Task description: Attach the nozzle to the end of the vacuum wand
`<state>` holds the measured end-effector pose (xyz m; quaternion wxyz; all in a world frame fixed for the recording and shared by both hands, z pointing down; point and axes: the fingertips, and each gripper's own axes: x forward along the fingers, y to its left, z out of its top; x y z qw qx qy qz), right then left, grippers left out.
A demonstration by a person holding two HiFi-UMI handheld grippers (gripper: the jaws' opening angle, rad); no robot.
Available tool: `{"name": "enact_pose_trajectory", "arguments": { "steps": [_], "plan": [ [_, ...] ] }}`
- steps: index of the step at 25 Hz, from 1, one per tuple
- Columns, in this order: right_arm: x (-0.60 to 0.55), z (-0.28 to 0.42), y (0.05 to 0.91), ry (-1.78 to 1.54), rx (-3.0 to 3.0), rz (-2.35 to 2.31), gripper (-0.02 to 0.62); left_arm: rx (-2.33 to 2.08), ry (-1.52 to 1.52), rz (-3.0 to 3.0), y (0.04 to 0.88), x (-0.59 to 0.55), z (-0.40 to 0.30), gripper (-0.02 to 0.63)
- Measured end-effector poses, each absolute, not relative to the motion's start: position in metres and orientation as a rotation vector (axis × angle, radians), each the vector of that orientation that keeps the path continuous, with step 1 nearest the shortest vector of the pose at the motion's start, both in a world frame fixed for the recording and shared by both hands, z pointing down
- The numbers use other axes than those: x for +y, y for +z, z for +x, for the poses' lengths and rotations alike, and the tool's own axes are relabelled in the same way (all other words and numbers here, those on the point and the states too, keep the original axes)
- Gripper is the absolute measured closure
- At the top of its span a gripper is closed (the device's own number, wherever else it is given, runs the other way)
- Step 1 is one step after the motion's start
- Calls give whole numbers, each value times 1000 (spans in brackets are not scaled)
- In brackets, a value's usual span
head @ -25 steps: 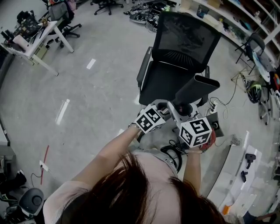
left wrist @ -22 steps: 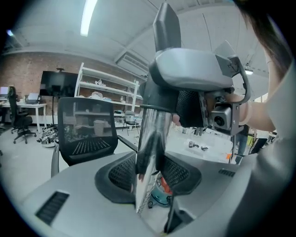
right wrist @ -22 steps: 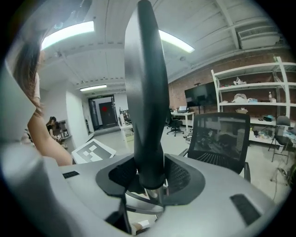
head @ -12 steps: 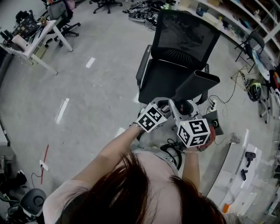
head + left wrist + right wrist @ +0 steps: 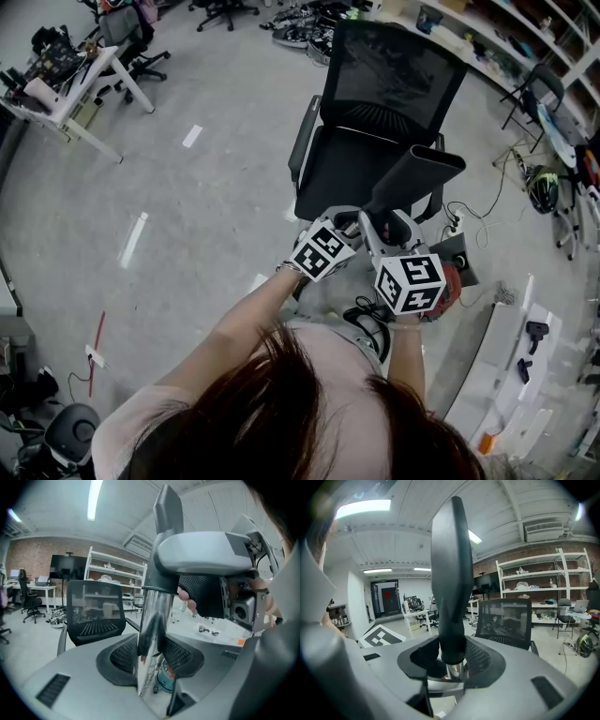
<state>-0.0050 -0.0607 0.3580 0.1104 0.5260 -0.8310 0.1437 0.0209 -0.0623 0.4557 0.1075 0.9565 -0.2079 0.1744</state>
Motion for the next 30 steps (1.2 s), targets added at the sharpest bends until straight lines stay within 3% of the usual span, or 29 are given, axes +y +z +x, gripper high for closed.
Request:
{"name": "enact_pose_trajectory", "arguments": {
  "steps": [17,30],
  "plan": [
    [34,75,358,347,-2472,1548,415,-797,514,2765,461,-25,48,442],
    [81,106,335,338,-2487,1707,538,-836,560,2746,454,5,46,442]
  ]
}}
